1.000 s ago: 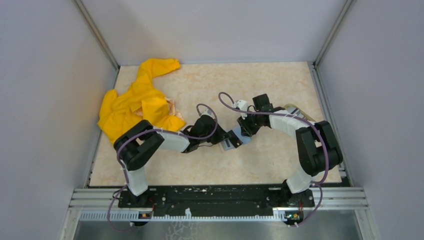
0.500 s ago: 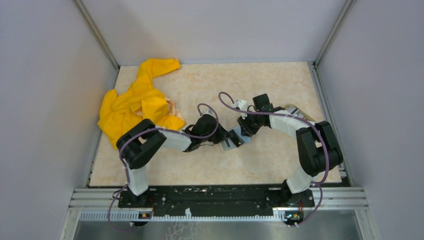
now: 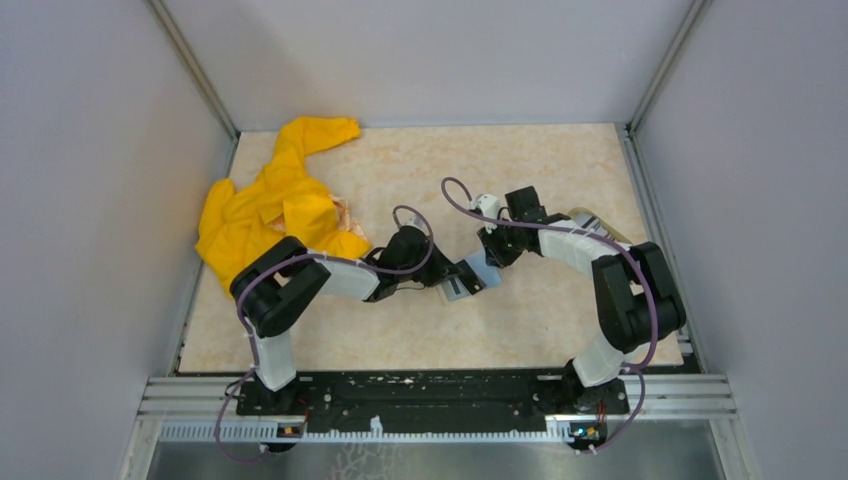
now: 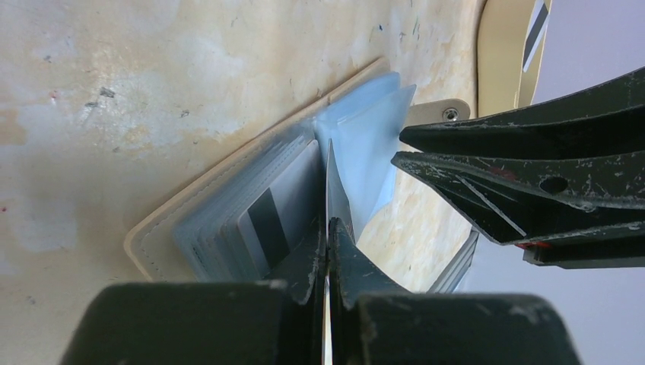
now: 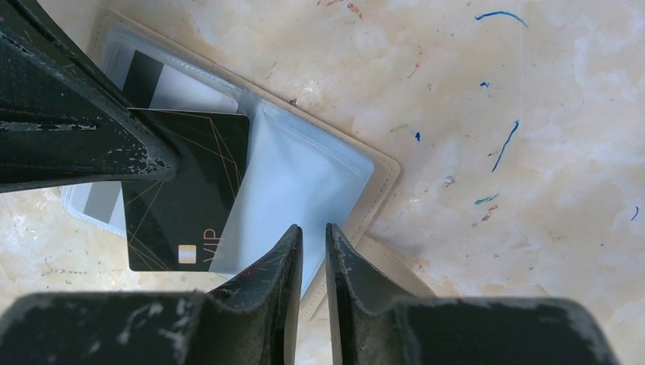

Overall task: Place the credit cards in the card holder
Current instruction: Insert the credit card into the card holder.

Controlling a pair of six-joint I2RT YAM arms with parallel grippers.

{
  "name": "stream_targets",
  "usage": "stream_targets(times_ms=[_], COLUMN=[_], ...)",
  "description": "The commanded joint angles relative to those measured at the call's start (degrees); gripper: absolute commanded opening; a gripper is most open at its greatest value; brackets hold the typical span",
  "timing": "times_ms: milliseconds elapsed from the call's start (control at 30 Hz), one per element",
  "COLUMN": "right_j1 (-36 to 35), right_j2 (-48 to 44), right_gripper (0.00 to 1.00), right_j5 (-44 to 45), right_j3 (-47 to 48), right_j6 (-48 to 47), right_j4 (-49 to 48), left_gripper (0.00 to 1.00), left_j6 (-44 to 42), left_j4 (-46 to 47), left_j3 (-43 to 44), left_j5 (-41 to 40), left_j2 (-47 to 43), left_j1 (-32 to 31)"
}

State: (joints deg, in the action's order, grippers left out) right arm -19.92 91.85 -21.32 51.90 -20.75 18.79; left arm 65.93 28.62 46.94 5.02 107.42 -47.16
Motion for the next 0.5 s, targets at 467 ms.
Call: stream_targets(times_ms=[467], right_j1=[-1.61], right_j2=[1.22], right_gripper=[0.17], right_j5=[5.5], right_j3=[2.18], right_j6=[4.8], right_j4=[-4.09], left_gripper=[0.0], left_j6=[-0.89], left_j4=[3.46], left_j3=[-1.56], left_j5=[7.6], left_j2=[3.24], left_j1=[2.62])
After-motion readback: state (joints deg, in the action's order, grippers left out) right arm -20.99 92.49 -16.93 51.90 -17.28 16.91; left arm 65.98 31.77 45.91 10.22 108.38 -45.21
